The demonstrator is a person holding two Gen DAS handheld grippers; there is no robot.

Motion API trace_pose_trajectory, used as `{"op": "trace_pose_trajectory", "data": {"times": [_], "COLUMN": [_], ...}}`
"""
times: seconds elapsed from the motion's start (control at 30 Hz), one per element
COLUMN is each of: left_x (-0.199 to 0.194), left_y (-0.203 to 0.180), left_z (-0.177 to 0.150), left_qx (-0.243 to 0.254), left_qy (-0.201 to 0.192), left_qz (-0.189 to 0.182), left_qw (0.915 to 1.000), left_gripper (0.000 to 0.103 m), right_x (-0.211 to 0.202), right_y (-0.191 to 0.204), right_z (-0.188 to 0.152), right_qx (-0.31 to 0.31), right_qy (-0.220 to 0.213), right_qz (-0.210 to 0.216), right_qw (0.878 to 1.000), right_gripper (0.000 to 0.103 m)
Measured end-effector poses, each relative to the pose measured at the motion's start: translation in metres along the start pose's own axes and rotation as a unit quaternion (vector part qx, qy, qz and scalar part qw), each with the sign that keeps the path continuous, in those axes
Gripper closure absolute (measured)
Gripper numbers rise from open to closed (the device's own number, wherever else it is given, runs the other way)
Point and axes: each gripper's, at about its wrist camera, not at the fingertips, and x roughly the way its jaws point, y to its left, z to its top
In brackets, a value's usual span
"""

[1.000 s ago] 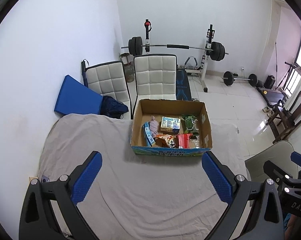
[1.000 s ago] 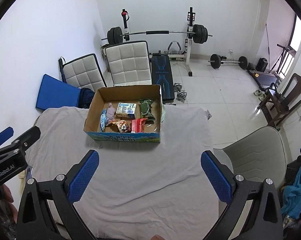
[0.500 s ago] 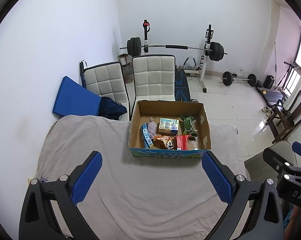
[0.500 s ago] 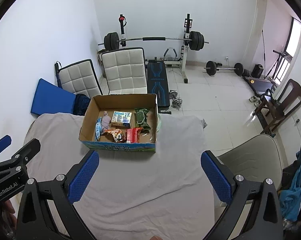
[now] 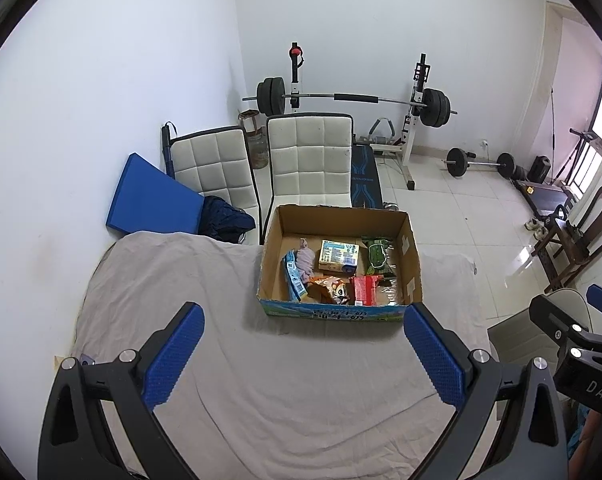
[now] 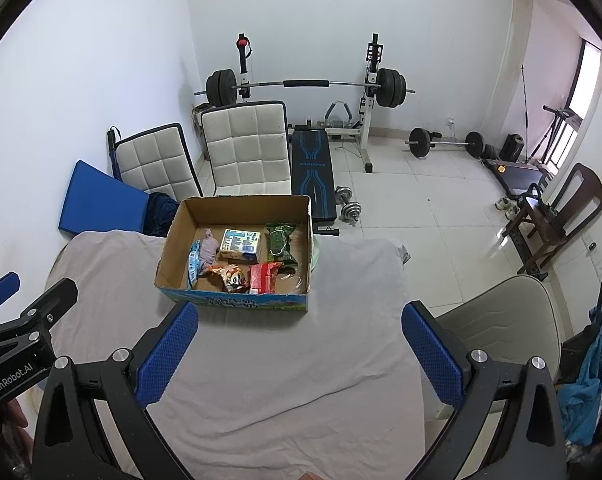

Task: Organize soft objects

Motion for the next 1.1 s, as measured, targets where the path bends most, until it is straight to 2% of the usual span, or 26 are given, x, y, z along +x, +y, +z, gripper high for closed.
{"op": "trace_pose_trajectory", "data": {"times": [1.1], "left_x": [-0.0021], "left_y": [-0.0011], "left_z": [0.0023], "left_qx": [0.0], "left_qy": [-0.003], "left_qz": [-0.003], "left_qw": [1.0], "left_gripper": [0.001], "right_x": [-0.0075], "right_y": [-0.0047], "right_z": [0.0056], "right_qx": [0.001], "right_qy": [-0.01], "right_qz": [-0.01], "right_qw": [1.0], "right_gripper": [0.0]}}
